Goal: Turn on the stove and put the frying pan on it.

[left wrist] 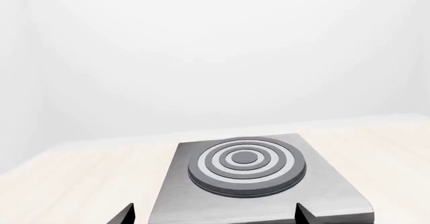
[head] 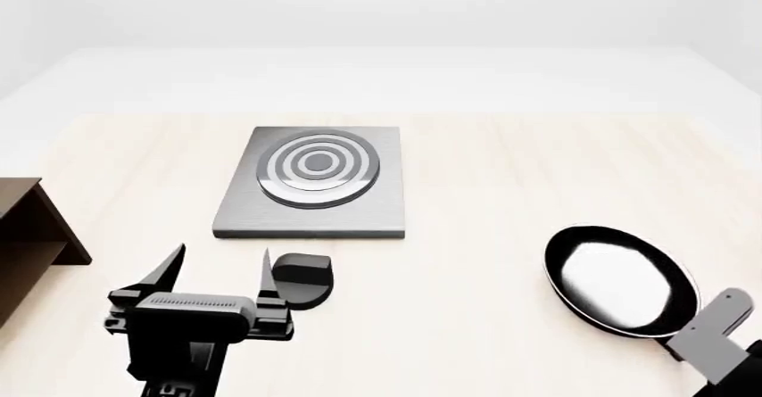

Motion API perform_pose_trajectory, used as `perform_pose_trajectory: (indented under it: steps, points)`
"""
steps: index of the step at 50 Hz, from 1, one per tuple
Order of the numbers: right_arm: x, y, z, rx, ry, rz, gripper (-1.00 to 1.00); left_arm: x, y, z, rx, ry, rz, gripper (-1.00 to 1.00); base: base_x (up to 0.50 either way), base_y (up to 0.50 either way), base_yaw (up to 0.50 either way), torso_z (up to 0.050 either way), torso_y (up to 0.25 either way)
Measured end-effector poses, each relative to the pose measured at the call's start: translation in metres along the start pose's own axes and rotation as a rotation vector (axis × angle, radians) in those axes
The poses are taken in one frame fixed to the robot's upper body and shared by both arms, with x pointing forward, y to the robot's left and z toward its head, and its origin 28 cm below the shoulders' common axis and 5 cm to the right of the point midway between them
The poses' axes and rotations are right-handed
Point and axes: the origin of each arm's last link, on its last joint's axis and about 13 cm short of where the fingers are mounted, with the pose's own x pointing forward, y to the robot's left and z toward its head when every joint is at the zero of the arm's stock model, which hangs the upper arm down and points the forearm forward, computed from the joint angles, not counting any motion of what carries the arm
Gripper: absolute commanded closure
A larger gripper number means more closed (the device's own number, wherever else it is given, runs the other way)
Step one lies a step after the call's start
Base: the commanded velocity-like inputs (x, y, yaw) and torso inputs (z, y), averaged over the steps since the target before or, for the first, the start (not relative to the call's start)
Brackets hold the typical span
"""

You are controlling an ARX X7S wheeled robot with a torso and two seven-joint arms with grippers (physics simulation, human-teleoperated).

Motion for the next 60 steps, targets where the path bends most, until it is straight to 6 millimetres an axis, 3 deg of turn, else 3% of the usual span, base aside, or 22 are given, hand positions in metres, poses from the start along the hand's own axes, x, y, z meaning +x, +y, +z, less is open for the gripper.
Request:
perform_pose_trajectory:
  steps: [11, 35, 60]
  points:
    - [-0.016, -0.014, 0.010, -0.001, -0.058, 0.002, 1.00, 0.000, 0.000, 0.000, 0.001, -0.002, -0.001, -1.00, 0.00, 0.00, 0.00, 0.000, 0.000]
    - [-0.064, -0.059, 0.059, -0.008, -0.262, -0.014, 1.00, -0.001, 0.001, 0.001, -0.004, -0.006, 0.003, -1.00, 0.00, 0.00, 0.00, 0.000, 0.000]
    - [-0.073, -0.075, 0.120, 0.025, -0.530, -0.057, 1.00, -0.001, 0.003, 0.000, -0.018, -0.004, 0.005, -1.00, 0.00, 0.00, 0.00, 0.000, 0.001]
